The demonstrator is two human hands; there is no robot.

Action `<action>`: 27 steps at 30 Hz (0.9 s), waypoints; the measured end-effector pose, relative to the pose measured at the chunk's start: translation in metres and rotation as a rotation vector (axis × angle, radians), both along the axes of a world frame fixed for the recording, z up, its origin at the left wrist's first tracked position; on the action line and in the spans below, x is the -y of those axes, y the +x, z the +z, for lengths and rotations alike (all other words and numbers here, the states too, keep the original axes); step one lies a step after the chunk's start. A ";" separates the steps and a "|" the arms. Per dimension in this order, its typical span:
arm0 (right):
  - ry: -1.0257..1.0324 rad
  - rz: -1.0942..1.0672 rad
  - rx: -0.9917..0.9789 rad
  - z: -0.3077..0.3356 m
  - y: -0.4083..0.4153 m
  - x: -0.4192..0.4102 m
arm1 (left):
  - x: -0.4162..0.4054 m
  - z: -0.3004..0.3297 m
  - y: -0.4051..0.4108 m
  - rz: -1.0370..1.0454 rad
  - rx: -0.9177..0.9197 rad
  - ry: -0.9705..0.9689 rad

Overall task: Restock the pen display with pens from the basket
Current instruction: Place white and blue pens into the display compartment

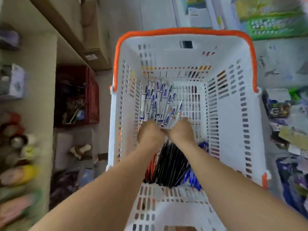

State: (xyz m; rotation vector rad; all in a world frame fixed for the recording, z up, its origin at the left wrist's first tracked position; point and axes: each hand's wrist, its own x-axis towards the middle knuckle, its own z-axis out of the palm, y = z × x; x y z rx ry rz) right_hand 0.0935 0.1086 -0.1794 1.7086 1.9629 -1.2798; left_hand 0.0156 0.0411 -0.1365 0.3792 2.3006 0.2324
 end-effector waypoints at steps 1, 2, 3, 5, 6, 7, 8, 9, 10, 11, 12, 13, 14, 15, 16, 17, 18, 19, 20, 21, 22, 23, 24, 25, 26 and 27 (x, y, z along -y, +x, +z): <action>0.024 0.018 0.001 -0.003 -0.003 0.000 | -0.002 -0.006 0.000 -0.003 -0.030 -0.008; 0.064 0.045 0.007 -0.003 -0.006 0.000 | -0.004 -0.012 -0.001 -0.002 -0.066 0.000; 0.107 0.070 0.013 -0.007 -0.006 -0.002 | -0.005 -0.016 -0.001 -0.003 -0.101 0.019; 0.174 0.082 -0.001 -0.012 -0.004 -0.003 | -0.003 -0.023 0.001 -0.025 -0.155 0.074; 0.198 0.080 -0.021 -0.018 -0.002 -0.005 | -0.002 -0.027 0.004 -0.019 -0.171 0.120; 0.220 0.081 -0.041 -0.022 0.000 -0.008 | 0.000 -0.031 0.007 0.004 -0.174 0.165; 0.232 0.069 -0.058 -0.025 0.002 -0.011 | 0.003 -0.034 0.009 0.039 -0.173 0.196; 0.246 0.047 -0.087 -0.026 0.004 -0.015 | 0.005 -0.037 0.012 0.063 -0.172 0.208; 0.260 0.020 -0.132 -0.025 0.004 -0.021 | 0.006 -0.041 0.013 0.060 -0.180 0.219; 0.279 0.001 -0.177 -0.023 0.004 -0.028 | 0.008 -0.043 0.014 0.042 -0.181 0.214; 0.300 -0.014 -0.211 -0.020 0.003 -0.036 | 0.009 -0.045 0.015 0.044 -0.176 0.221; 0.320 -0.017 -0.235 -0.017 0.000 -0.043 | 0.010 -0.045 0.016 0.042 -0.159 0.233; 0.336 -0.019 -0.256 -0.016 -0.004 -0.049 | 0.010 -0.043 0.019 0.032 -0.144 0.251; 0.337 -0.013 -0.266 -0.015 -0.009 -0.054 | 0.010 -0.042 0.020 0.022 -0.129 0.258; 0.333 -0.007 -0.273 -0.016 -0.013 -0.058 | 0.010 -0.042 0.020 0.035 -0.119 0.268; 0.334 -0.011 -0.283 -0.015 -0.018 -0.060 | 0.010 -0.043 0.018 0.063 -0.113 0.273; 0.333 -0.027 -0.293 -0.018 -0.022 -0.062 | 0.008 -0.046 0.016 0.083 -0.122 0.278; 0.331 -0.059 -0.298 -0.021 -0.025 -0.063 | 0.005 -0.050 0.012 0.082 -0.141 0.280; 0.330 -0.092 -0.297 -0.024 -0.028 -0.064 | 0.003 -0.053 0.010 0.079 -0.161 0.292; 0.325 -0.124 -0.289 -0.025 -0.032 -0.064 | 0.002 -0.055 0.008 0.073 -0.170 0.315; 0.307 -0.155 -0.296 -0.023 -0.036 -0.064 | -0.002 -0.055 0.007 0.075 -0.172 0.353; 0.250 -0.187 -0.292 -0.021 -0.041 -0.062 | -0.005 -0.055 0.007 0.076 -0.170 0.385; 0.185 -0.190 -0.271 -0.019 -0.046 -0.058 | -0.008 -0.054 0.007 0.084 -0.168 0.415; 0.136 -0.163 -0.233 -0.016 -0.051 -0.055 | -0.012 -0.053 0.006 0.088 -0.165 0.435; 0.119 -0.133 -0.196 -0.017 -0.056 -0.052 | -0.015 -0.051 0.006 0.085 -0.160 0.457; 0.145 -0.108 -0.162 -0.017 -0.060 -0.049 | -0.018 -0.051 0.006 0.109 -0.126 0.482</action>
